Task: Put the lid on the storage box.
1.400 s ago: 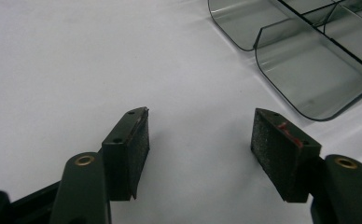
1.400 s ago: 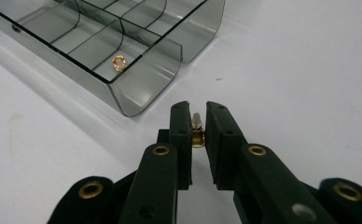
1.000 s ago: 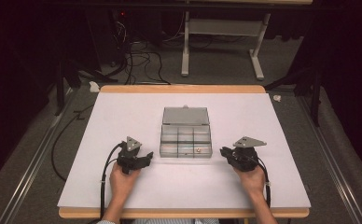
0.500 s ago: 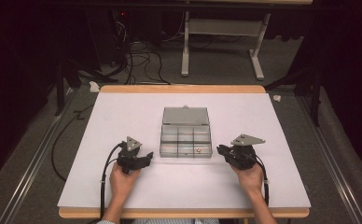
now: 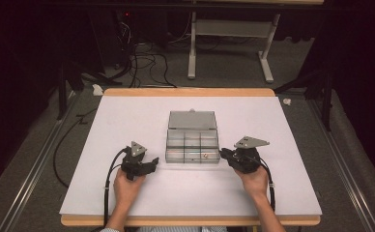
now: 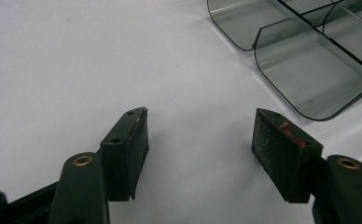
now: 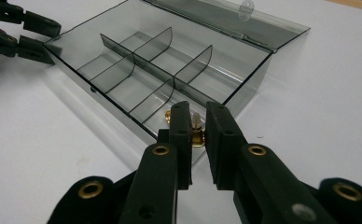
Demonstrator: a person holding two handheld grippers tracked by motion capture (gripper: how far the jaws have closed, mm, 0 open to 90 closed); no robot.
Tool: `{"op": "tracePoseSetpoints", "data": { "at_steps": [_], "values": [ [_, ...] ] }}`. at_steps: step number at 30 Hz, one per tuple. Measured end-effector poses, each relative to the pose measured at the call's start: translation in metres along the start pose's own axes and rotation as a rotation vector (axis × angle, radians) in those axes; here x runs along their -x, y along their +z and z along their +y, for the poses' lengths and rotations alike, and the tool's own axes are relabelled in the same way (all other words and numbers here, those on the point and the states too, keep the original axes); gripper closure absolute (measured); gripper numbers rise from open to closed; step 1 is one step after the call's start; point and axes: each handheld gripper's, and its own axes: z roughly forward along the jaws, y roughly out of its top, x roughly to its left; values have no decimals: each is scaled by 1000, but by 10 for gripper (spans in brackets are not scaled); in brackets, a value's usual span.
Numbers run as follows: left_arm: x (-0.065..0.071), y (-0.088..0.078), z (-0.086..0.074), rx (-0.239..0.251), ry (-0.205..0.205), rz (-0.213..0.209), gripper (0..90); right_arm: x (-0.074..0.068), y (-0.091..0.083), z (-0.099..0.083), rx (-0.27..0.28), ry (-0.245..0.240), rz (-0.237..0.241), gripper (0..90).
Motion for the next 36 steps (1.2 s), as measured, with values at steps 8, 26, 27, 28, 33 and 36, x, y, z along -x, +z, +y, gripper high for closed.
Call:
{"op": "tracePoseSetpoints", "data": {
  "at_steps": [8,26,27,28,33,36],
  "values": [
    [0,0,0,0,0,-1,363,-2,7,4,-6,0,14,820],
    [0,0,0,-1,2,-3,354,-3,26,7,-35,20,36,819],
    [0,0,0,-2,2,-4,354,-3,27,7,-37,16,38,819],
    [0,0,0,-2,3,-5,353,-3,29,7,-37,17,38,819],
    [0,0,0,-2,4,-5,351,-4,36,8,-54,20,42,819],
    [0,0,0,-2,3,-5,349,-5,40,9,-65,11,43,819]
  ]
}}
